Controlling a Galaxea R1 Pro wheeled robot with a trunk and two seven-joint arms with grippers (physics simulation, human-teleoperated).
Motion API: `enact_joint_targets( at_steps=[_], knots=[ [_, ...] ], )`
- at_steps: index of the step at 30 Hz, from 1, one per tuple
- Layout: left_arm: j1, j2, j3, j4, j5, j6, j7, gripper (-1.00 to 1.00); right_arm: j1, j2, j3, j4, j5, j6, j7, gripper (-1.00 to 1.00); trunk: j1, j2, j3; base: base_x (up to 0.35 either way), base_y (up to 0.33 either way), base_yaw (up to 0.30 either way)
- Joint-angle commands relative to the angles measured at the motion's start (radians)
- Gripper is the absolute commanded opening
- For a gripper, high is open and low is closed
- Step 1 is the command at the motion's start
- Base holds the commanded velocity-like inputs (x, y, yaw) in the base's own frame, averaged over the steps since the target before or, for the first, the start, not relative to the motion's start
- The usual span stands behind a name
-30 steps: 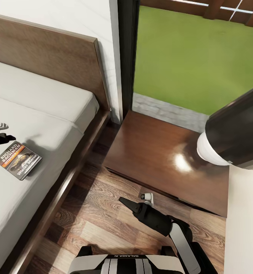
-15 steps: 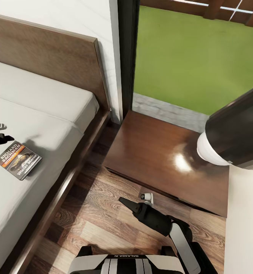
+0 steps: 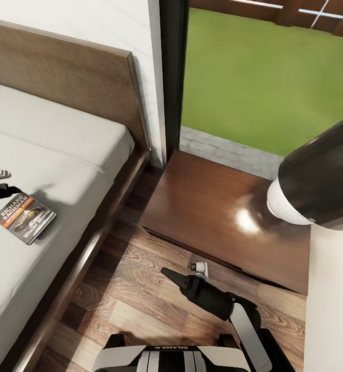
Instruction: In the bedroom, move the book from the bed onto either nightstand, and place the two sandals side by side next to the bed.
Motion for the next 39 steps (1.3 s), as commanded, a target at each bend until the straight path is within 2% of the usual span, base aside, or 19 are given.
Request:
enact_joint_targets(
  at_steps=[1, 39],
  knots=[
    [0.0, -0.001, 0.006, 0.0, -0.013, 0.004, -0.008, 1.0, 0.0, 0.0, 0.0, 0.0, -0.006, 0.006, -0.001, 1.0, 0.0, 0.0, -0.001, 0.0, 0.0, 0.0],
    [0.013, -0.001, 0.011, 0.054, -0.012, -0.033, -0.006, 1.0, 0.0, 0.0, 0.0, 0.0, -0.006, 0.007, 0.0, 1.0, 0.0, 0.0, -0.001, 0.0, 0.0, 0.0]
  ],
)
